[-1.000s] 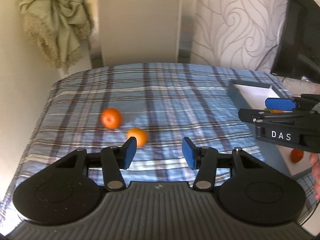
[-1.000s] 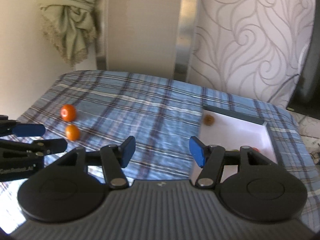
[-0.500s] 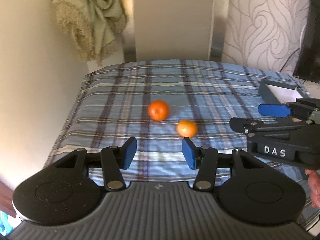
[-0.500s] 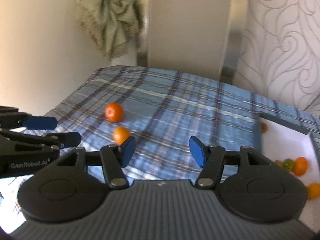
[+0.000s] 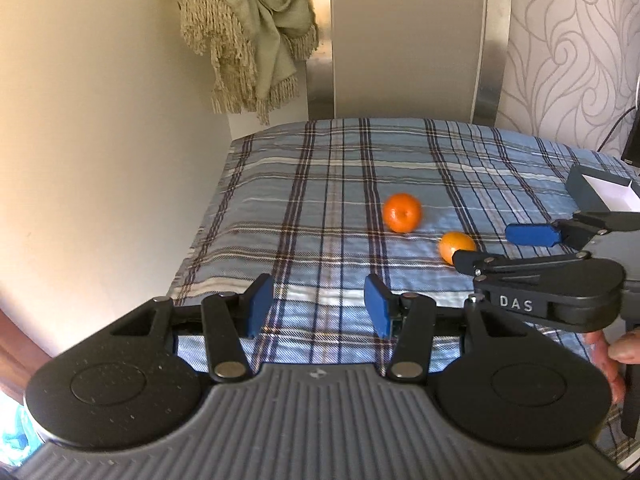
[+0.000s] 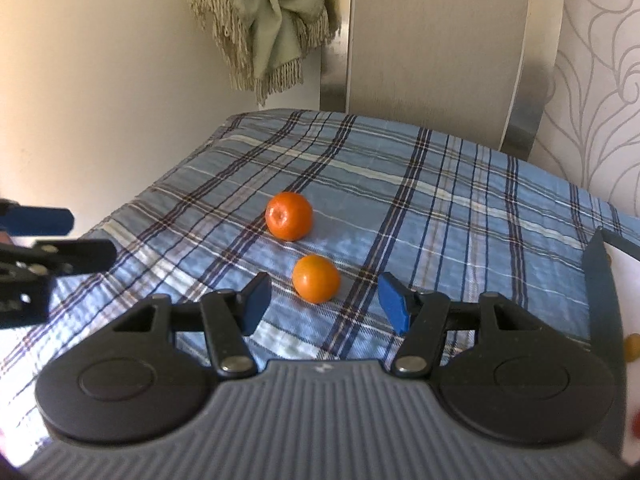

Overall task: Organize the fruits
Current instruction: 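Close right gripper on the nearer orange, then close left gripper on the other orange while right gripper holds its orange, then lift and carry both oranges over the white tray, then open left gripper to drop its orange into the tray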

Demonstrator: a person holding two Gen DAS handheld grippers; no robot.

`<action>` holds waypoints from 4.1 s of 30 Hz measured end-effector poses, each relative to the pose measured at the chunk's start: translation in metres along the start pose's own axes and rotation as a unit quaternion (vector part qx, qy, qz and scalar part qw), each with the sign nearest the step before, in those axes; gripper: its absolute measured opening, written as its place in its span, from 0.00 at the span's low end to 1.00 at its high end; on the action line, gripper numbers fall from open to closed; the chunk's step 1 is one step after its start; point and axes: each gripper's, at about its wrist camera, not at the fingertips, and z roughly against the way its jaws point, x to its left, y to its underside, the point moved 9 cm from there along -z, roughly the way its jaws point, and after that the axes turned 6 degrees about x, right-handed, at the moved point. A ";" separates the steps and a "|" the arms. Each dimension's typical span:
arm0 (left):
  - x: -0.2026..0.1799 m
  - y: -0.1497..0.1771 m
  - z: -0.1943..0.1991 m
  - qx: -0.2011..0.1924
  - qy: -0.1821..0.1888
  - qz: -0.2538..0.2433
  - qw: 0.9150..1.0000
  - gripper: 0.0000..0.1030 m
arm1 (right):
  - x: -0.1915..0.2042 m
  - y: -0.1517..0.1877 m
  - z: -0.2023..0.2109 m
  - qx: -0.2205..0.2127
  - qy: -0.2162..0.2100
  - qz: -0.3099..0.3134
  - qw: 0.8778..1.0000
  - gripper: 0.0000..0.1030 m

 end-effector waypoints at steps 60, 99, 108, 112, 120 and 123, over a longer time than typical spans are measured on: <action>-0.082 -0.048 -0.117 0.021 0.046 -0.043 0.998 0.41 | -0.054 0.023 0.120 -0.004 0.032 -0.065 0.997 0.32; -0.314 -0.059 -0.005 -0.034 0.123 -0.079 0.989 0.41 | -0.194 0.096 0.207 -0.041 0.063 -0.107 0.991 0.32; -0.365 -0.061 -0.009 -0.034 0.162 -0.118 0.979 0.41 | -0.215 0.104 0.213 -0.039 0.100 -0.142 0.984 0.32; -0.381 -0.061 -0.017 -0.031 0.170 -0.131 0.976 0.41 | -0.220 0.108 0.213 -0.034 0.109 -0.152 0.982 0.32; -0.398 -0.054 -0.042 -0.015 0.166 -0.148 0.975 0.42 | -0.229 0.115 0.207 -0.022 0.120 -0.168 0.978 0.32; -0.399 -0.052 -0.047 -0.014 0.167 -0.151 0.974 0.42 | -0.232 0.116 0.205 -0.018 0.123 -0.168 0.978 0.32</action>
